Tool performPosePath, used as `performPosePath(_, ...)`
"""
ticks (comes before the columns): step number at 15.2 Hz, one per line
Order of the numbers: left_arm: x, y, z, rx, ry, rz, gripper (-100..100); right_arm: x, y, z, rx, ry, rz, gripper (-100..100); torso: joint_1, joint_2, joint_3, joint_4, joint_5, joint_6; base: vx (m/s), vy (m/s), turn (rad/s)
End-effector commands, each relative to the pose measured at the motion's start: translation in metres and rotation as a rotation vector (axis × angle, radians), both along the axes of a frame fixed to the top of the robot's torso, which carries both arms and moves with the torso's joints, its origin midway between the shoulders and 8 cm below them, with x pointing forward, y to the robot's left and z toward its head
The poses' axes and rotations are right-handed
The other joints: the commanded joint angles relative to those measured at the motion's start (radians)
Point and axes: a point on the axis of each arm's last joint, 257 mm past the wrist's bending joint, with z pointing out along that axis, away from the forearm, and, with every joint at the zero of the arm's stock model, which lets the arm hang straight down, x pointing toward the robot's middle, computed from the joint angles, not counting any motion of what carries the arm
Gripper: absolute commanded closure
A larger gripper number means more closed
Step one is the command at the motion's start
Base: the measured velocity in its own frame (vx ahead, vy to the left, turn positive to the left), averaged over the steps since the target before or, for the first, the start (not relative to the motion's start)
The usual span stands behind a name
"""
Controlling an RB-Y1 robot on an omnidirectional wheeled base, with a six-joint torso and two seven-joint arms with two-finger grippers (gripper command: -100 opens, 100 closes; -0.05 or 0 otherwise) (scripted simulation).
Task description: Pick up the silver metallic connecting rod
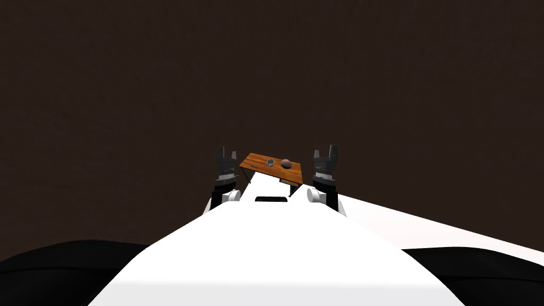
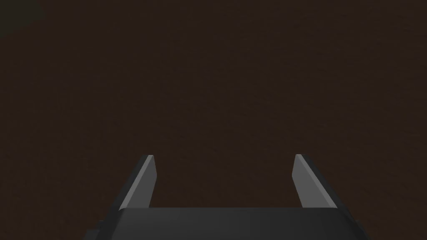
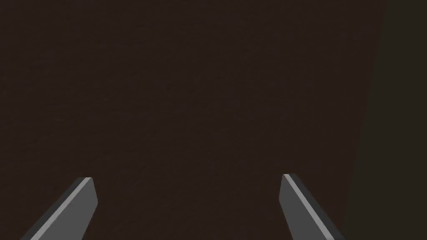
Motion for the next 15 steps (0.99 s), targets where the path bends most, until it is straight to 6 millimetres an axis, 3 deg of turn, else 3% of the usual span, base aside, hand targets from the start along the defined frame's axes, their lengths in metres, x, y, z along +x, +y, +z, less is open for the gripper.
performPosePath(1, 0.004, -0.003, -0.005, 0.032, 0.022, -0.019, -100, 0.000, 0.000, 0.000, 0.000, 0.000, 0.000, 0, 0.000, 0.000, 0.000, 0.000, 0.000, 0.000, 0.000, 0.000, 0.000)
performPosePath(3, 0.009, -0.005, -0.011, 0.053, 0.041, -0.031, -100, 0.000, 0.000, 0.000, 0.000, 0.000, 0.000, 0, 0.001, 0.000, 0.000, 0.000, 0.000, 0.000, 0.006, 0.003, -0.018)
performPosePath(7, 0.035, -0.007, -0.045, 0.117, 0.155, -0.061, -100, 0.000, 0.000, 0.000, 0.000, 0.000, 0.000, 0, 0.001, -0.002, -0.001, 0.000, 0.000, 0.000, 0.018, 0.006, -0.034)
performPosePath(8, 0.035, -0.007, -0.045, 0.117, 0.155, -0.061, -100, 0.000, 0.000, 0.000, 0.000, 0.000, 0.000, 0, 0.001, -0.002, -0.001, 0.000, 0.000, 0.000, 0.025, 0.008, -0.035)
performPosePath(10, 0.051, -0.005, -0.067, 0.135, 0.224, -0.064, -100, 0.000, 0.000, 0.000, 0.000, 0.000, 0.000, 0, 0.001, -0.002, -0.001, -0.001, 0.000, 0.000, 0.025, 0.009, -0.034)
performPosePath(13, 0.061, -0.003, -0.082, 0.141, 0.271, -0.063, -100, 0.000, 0.000, 0.000, 0.000, 0.000, 0.000, 0, 0.001, -0.002, -0.001, -0.001, 0.000, 0.000, 0.023, 0.006, -0.033)
performPosePath(14, 0.070, -0.001, -0.096, 0.145, 0.314, -0.062, -100, 0.000, 0.000, 0.000, 0.000, 0.000, 0.000, 0, 0.001, -0.002, -0.001, -0.001, 0.000, 0.000, 0.021, 0.004, -0.036)
performPosePath(15, 0.070, -0.001, -0.096, 0.145, 0.314, -0.062, -100, 0.000, 0.000, 0.000, 0.000, 0.000, 0.000, 0, 0.001, -0.002, -0.001, -0.001, 0.000, 0.000, 0.022, 0.006, -0.032)
